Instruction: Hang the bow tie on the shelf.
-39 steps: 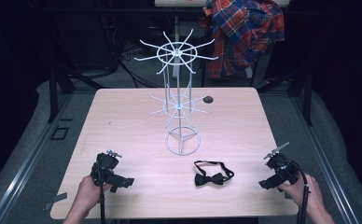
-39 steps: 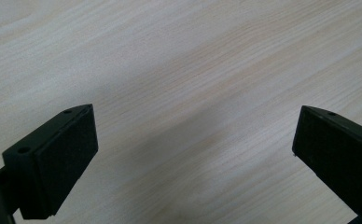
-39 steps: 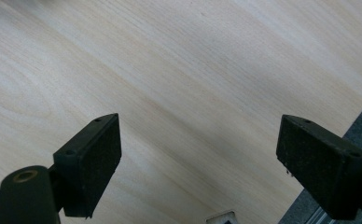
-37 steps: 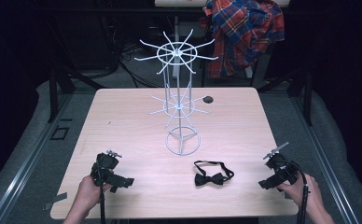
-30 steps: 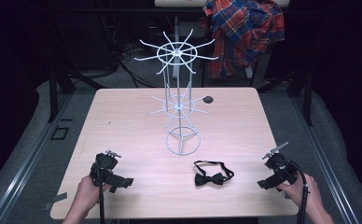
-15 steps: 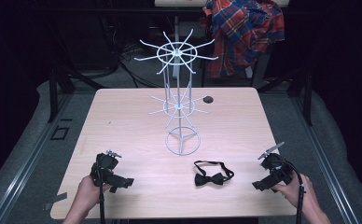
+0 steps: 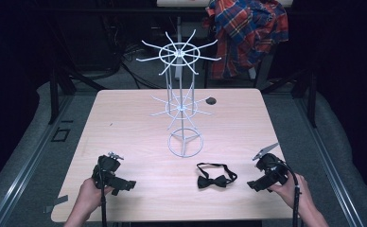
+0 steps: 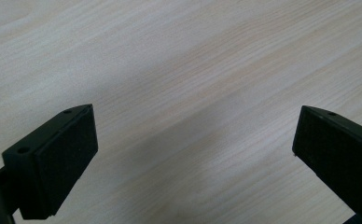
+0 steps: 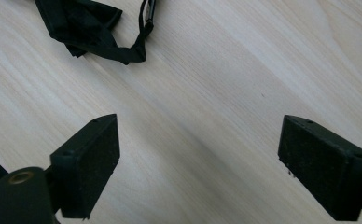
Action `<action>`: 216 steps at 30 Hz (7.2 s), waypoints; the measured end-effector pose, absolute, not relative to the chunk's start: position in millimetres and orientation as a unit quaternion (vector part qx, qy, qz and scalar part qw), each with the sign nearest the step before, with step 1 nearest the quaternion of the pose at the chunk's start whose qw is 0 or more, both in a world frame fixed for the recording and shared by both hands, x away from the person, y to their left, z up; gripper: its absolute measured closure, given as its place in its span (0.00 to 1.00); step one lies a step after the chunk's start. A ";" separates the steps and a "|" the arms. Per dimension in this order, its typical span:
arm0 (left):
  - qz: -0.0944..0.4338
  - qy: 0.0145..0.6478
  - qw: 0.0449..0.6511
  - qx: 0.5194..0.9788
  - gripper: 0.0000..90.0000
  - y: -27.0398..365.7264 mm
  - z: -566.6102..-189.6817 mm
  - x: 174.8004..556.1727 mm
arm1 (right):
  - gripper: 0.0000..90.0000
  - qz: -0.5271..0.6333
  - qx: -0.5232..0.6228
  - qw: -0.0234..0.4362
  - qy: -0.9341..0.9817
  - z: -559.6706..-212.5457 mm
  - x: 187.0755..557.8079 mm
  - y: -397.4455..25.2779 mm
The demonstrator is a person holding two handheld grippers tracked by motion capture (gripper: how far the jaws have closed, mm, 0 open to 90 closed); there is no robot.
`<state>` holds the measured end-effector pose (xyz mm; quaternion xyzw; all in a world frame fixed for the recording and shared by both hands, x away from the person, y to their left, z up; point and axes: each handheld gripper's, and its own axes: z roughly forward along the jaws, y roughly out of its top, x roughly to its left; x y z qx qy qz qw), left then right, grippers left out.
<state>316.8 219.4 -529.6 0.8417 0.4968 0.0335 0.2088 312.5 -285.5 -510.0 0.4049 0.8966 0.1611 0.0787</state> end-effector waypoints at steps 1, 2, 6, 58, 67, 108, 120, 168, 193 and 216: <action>0.034 0.497 0.209 0.842 0.00 219.3 -529.6 316.8 | 0.15 0.164 0.403 0.075 0.897 -509.9 312.9 -283.7; 0.033 0.497 0.209 0.842 0.00 219.4 -529.6 316.8 | 0.15 0.164 0.404 0.079 0.897 -510.3 313.3 -282.3; 0.033 0.498 0.209 0.841 0.00 219.4 -529.5 316.6 | 0.15 0.165 0.400 0.082 0.898 -509.7 314.6 -276.5; 0.029 0.503 0.213 0.837 0.00 220.3 -531.1 316.4 | 0.41 0.153 0.307 0.087 0.935 -514.6 374.5 -163.8; 0.030 0.504 0.213 0.837 0.00 220.4 -531.2 316.4 | 0.57 0.144 0.282 0.091 0.944 -524.1 376.3 -144.1; 0.028 0.501 0.215 0.838 0.00 221.9 -529.8 315.7 | 0.99 0.201 0.306 0.117 0.923 -507.7 375.4 -148.5; 0.028 0.500 0.214 0.839 0.00 221.6 -529.6 316.0 | 0.99 0.243 0.318 0.139 0.906 -478.9 371.5 -166.9; 0.025 0.500 0.212 0.839 0.00 221.5 -530.3 315.5 | 1.00 0.300 0.324 0.197 0.875 -424.7 367.9 -183.4; 0.025 0.498 0.216 0.839 0.00 220.0 -529.8 315.4 | 1.00 0.318 0.313 0.252 0.859 -378.2 376.4 -179.5; 0.021 0.498 0.213 0.840 0.00 222.6 -529.8 313.5 | 1.00 0.306 0.310 0.261 0.862 -372.2 408.8 -165.8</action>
